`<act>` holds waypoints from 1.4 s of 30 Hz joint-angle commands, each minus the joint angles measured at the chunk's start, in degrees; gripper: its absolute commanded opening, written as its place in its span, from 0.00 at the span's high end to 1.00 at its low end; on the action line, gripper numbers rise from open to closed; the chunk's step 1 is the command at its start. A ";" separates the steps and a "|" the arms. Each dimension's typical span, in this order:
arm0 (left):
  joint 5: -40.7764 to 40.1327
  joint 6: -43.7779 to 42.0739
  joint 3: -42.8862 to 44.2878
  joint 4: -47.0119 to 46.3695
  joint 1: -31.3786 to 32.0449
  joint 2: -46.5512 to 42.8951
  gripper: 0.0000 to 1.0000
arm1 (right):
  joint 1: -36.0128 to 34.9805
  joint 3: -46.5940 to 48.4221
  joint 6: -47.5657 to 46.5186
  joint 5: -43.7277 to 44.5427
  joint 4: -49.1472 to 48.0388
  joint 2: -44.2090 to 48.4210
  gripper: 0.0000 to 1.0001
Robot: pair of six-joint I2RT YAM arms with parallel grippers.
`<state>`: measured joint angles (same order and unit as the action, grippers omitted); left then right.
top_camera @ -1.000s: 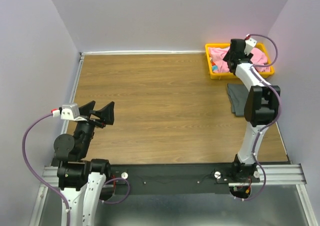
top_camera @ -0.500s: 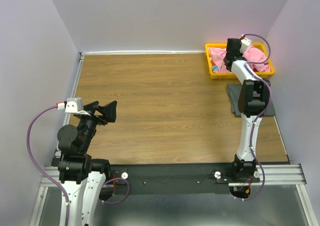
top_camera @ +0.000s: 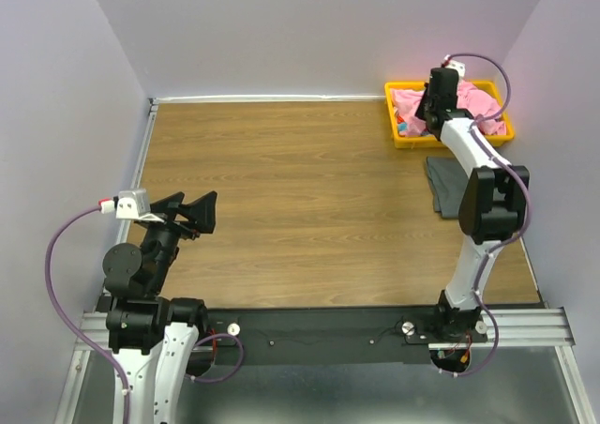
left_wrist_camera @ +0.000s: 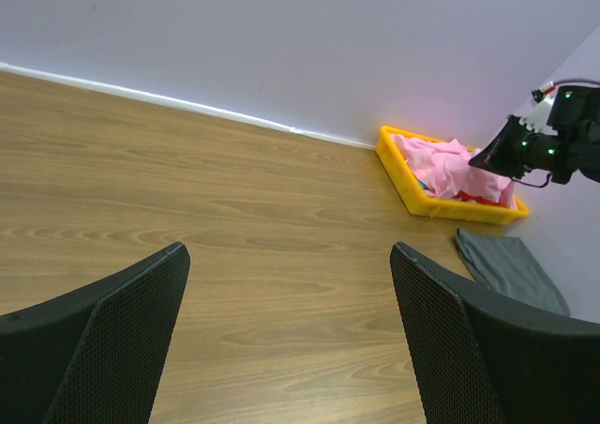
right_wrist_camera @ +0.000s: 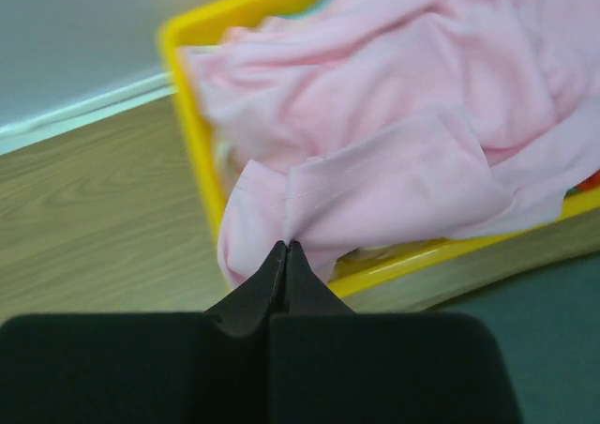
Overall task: Fold and stack the t-shirts
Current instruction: Grab the tshirt from the pile, then move the tshirt to the center of the board
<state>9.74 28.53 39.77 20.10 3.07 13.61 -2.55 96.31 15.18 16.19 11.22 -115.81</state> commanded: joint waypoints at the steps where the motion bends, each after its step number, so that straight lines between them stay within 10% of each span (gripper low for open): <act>1: -1.47 0.65 2.15 1.96 -0.08 -1.65 0.05 | -8.24 -4.37 -4.10 -5.99 -0.77 9.88 0.99; 10: -1.83 2.40 2.77 1.43 -0.08 -1.74 0.05 | -43.30 -16.15 6.87 -3.19 -1.64 24.58 0.99; 14: -0.78 3.89 2.07 1.79 0.00 -1.30 0.05 | -50.53 -20.09 11.79 -8.51 -1.64 24.14 0.83; 18: -0.25 6.00 0.84 2.75 -0.08 -0.60 0.06 | -50.45 -25.89 13.12 -9.69 -1.56 27.38 0.38; 21: -0.16 7.41 0.22 3.89 0.01 0.72 0.06 | -50.45 -29.94 11.02 -3.55 -1.29 32.21 0.29; 27: -1.04 8.20 0.22 6.97 0.00 5.72 0.06 | -45.02 -40.05 9.34 3.77 -0.85 38.46 0.29; 42: -1.12 6.01 -1.88 8.74 0.01 21.81 0.06 | -25.85 -49.29 16.37 -8.98 -2.78 28.89 0.40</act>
<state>8.69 35.81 39.38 27.83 3.07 33.74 -30.26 48.93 28.99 10.81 9.85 -84.73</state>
